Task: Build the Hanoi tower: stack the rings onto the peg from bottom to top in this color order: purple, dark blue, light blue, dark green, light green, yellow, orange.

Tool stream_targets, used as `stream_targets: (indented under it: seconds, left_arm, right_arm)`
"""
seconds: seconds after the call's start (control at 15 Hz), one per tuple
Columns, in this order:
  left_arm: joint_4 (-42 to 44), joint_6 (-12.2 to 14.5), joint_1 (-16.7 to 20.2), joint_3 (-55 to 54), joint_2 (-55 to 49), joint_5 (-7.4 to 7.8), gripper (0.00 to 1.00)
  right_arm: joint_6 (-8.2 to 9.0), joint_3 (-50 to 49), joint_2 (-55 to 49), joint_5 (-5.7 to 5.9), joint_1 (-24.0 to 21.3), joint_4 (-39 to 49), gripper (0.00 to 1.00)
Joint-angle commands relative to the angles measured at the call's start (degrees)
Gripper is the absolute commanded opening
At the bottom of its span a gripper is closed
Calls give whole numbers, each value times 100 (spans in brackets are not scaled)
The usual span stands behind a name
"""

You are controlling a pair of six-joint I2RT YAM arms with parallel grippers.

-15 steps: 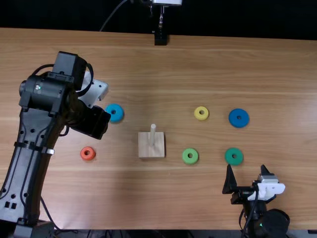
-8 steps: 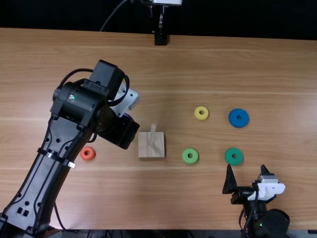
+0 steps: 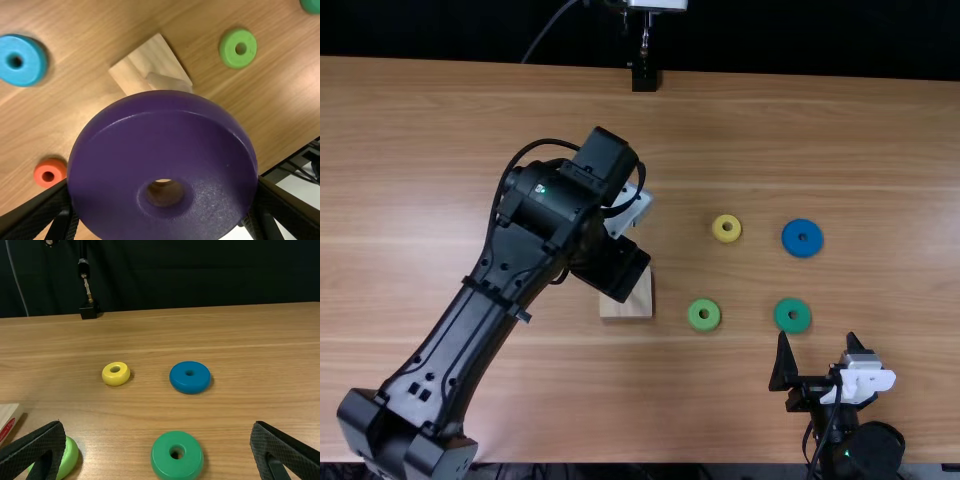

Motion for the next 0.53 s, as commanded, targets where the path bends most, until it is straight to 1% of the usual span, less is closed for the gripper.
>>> stream_targets:
  seconds: [0.0, 0.13, 0.27, 0.47]
  left_arm:
    - [8, -85, -42, 400, 133, 80, 0]
    - [29, -106, -129, 505, 220, 70, 0]
    - [40, -243, -138, 584, 229, 70, 0]
    - [40, -264, -226, 619, 440, 70, 0]
  right_arm:
    - [-18, -335, -73, -20, -74, -451, 100]
    - [-18, -335, -73, -20, -65, -451, 100]
    - [-18, -335, -73, -20, -65, -451, 100]
    - [-18, -335, -73, -20, -65, -451, 100]
